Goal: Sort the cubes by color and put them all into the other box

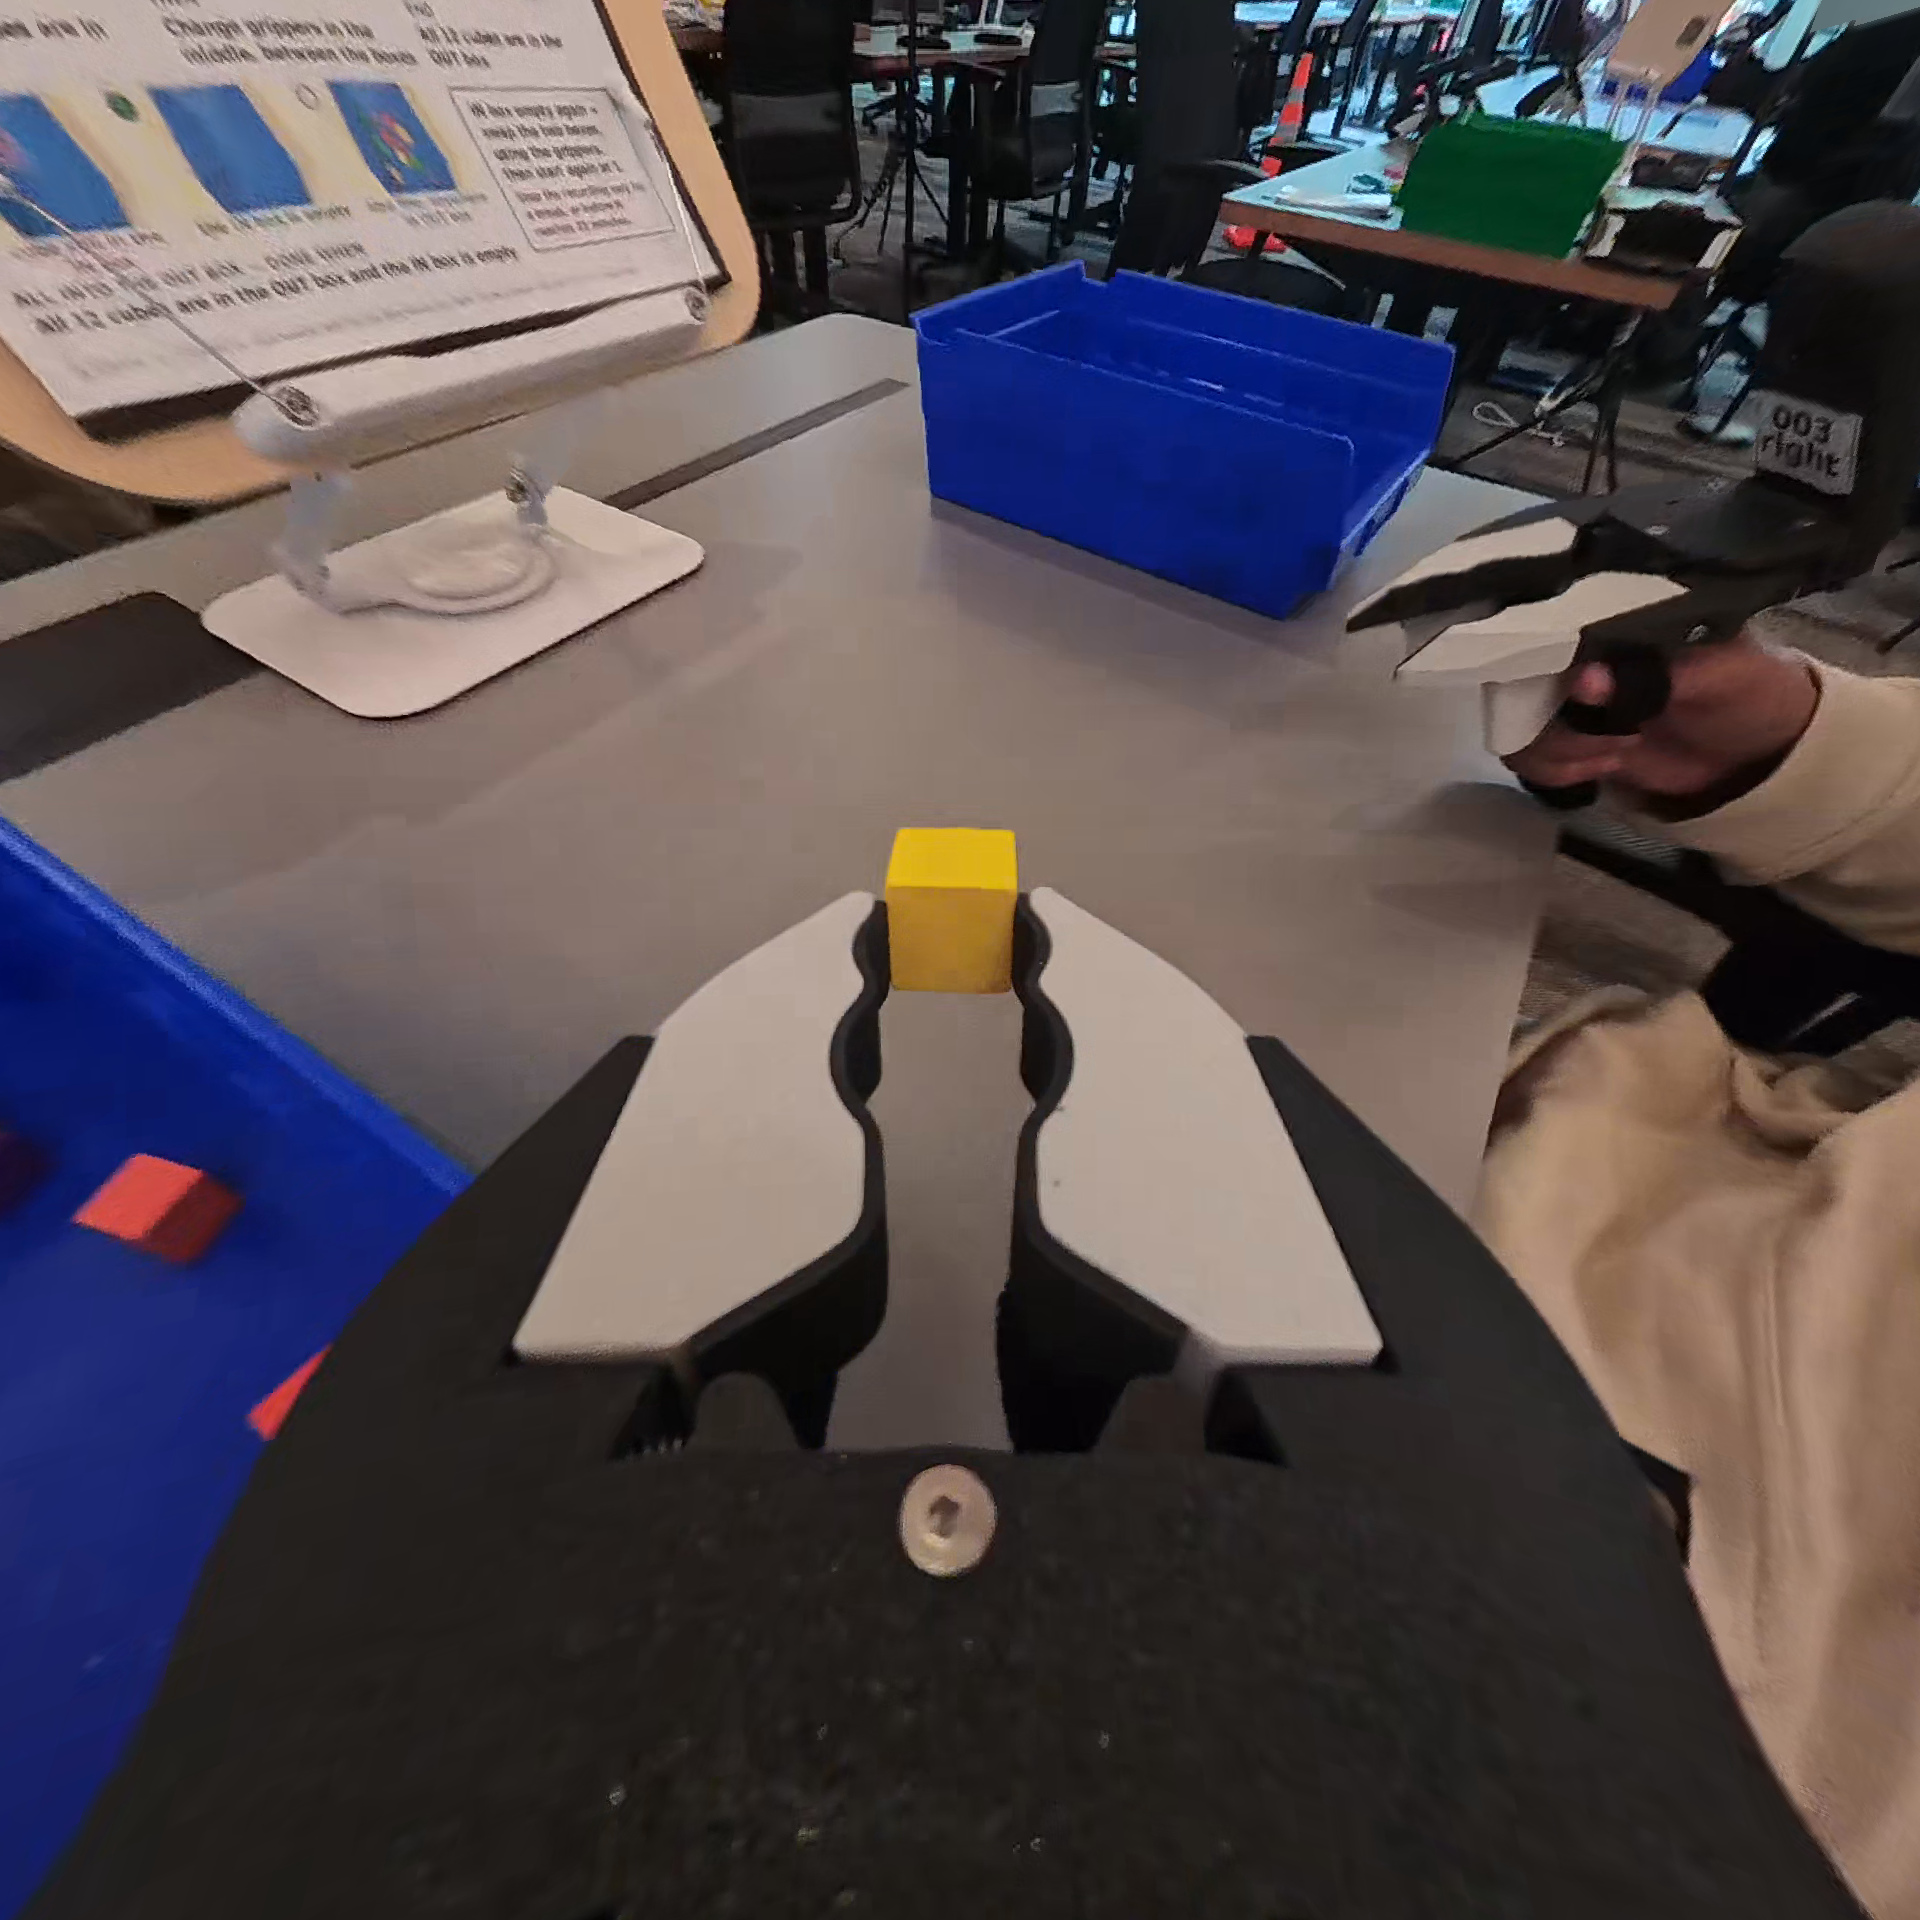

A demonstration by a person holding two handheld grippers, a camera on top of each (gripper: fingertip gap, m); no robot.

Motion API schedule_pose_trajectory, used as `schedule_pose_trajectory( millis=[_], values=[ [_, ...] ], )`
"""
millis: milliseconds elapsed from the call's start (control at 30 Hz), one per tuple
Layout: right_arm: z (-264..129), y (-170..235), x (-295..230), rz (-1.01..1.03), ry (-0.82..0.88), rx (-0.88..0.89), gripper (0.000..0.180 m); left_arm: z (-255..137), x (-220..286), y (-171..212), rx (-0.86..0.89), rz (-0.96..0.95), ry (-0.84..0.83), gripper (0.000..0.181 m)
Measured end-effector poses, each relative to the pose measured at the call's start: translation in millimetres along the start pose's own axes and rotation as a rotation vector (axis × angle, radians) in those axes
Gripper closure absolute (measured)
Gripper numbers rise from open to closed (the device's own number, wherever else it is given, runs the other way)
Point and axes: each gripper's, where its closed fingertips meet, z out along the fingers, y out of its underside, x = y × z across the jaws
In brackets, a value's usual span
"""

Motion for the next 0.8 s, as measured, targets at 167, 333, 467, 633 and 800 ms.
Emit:
schedule_pose_trajectory(
  millis=[167, 333, 467, 633, 800],
  values=[
    [1, -1, 0, -0.005, 0.002, 0.008, 0.143, 17, 26, 2, 0.056, -0.005, 0.045, 0.159],
    [11, -25, -33, 0.263, -0.300, 0.056, 0.142, 42, 78, -31, 0.228, 0.064, 0.282, 0.159],
    [11, -70, -73, 0.772, -0.805, 0.029, 0.138, 71, 111, -50, 0.314, 0.273, 0.381, 0.159],
    [25, -87, -88, 0.968, -0.964, -0.048, 0.138, 106, 128, -49, 0.279, 0.365, 0.429, 0.159],
    [33, -81, -78, 1.018, -0.930, -0.055, 0.153, 121, 131, -37, 0.226, 0.459, 0.416, 0.159]
  ],
)
